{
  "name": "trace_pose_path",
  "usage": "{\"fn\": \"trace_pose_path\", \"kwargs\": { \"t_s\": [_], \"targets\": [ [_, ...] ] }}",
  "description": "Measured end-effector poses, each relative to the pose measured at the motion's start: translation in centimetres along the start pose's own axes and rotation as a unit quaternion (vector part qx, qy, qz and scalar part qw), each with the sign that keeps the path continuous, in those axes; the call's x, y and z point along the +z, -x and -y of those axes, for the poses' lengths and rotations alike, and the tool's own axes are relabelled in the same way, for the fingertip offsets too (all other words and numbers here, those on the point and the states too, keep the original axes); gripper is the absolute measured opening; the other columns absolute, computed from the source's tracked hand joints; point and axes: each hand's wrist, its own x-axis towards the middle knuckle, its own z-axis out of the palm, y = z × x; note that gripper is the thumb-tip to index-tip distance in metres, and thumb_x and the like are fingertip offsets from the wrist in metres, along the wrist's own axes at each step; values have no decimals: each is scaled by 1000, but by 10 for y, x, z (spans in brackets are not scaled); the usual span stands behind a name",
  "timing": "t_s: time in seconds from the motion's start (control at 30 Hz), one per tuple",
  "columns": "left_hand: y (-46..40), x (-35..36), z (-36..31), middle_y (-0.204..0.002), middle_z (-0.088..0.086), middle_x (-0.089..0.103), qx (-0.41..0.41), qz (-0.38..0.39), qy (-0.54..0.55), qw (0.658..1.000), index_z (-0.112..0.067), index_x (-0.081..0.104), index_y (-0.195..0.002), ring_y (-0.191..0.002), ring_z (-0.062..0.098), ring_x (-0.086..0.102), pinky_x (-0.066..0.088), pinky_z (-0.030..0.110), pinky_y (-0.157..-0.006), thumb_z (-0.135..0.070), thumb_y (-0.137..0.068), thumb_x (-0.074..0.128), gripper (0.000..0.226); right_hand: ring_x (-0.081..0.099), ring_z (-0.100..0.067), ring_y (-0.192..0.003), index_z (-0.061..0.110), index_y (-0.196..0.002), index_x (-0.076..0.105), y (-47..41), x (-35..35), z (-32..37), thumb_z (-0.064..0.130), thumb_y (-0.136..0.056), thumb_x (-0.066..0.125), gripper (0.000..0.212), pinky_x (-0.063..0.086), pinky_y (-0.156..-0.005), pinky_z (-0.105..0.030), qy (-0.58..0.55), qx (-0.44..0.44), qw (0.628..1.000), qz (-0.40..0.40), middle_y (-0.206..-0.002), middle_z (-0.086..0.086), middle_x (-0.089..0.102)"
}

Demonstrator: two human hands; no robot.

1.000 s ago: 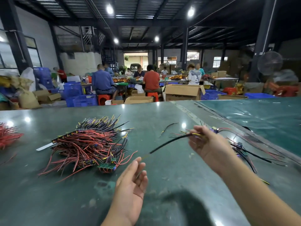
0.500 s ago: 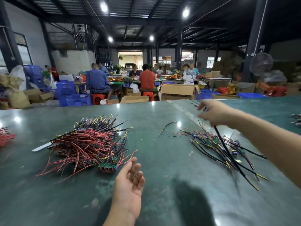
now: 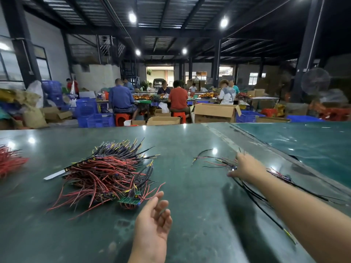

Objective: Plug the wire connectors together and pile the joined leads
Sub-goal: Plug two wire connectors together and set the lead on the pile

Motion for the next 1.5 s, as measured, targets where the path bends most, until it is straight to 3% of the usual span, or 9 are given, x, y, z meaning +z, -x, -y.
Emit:
{"fn": "trace_pose_path", "kwargs": {
  "t_s": [0.27,0.53,0.73,0.8,0.93,1.1,1.27,1.43,1.5],
  "targets": [
    [-2,-2,6,-60,-5,65,48,-3,-32,998,-17,69,-92,-43,3,55,44,13,-41,-17,-93,49,19,50,-27,-117,19,-124,53,39,23,33,25,-90,51,35,42,-91,-33,-68,-75,994,-30,-128,-6,50],
    [-16,-6,2,-83,0,57,222,-141,-43,964,-21,60,-96,-60,8,51,42,12,-47,1,-90,51,25,61,-11,-87,26,-87,65,130,39,107,17,-82,60,12,47,-80,-22,-419,-46,899,117,-91,7,67],
    [-49,-8,-36,-79,2,55,259,-206,-187,925,-20,59,-88,-59,13,46,39,25,-52,0,-88,45,24,59,-12,-99,23,-104,64,140,54,110,22,-86,57,20,42,-82,-20,-359,-68,924,115,-104,6,64],
    [-62,-13,-44,-91,4,62,265,-194,-402,855,-18,61,-97,-70,19,54,42,27,-61,-5,-85,50,20,54,-15,-107,21,-107,64,139,54,108,26,-87,55,22,38,-84,-20,-271,-144,946,109,-110,4,59],
    [-85,-23,-55,-112,12,60,239,-154,-723,629,-22,62,-112,-104,31,56,41,32,-91,-28,-86,57,27,43,-23,-114,15,-112,58,143,52,112,24,-92,44,27,42,-91,-30,-141,-237,957,90,-118,0,51],
    [-93,-22,-57,-103,5,69,203,-166,-769,583,-24,66,-97,-102,27,61,44,28,-79,-33,-81,65,18,41,-21,-114,15,-108,56,148,51,111,30,-93,42,26,44,-87,-33,-119,-238,961,79,-115,2,50],
    [-91,-20,-67,-88,8,72,273,-229,-679,642,-20,72,-79,-86,29,63,41,26,-69,-16,-84,67,8,41,-20,-115,16,-108,58,149,47,112,36,-92,44,29,46,-88,-34,-121,-225,962,100,-115,3,51],
    [-75,-14,-66,-78,11,61,219,-173,-274,920,-1,63,-90,-64,21,57,54,21,-54,5,-85,64,8,41,-21,-118,15,-110,61,146,40,115,43,-90,46,37,44,-91,-34,-122,-208,962,131,-117,1,52],
    [-56,-10,-56,-74,11,59,160,-102,-124,974,-2,55,-81,-58,16,61,53,15,-47,12,-87,57,16,39,-20,-120,16,-112,61,145,39,115,52,-88,46,45,42,-93,-35,-140,-196,959,150,-119,2,51]
  ]
}}
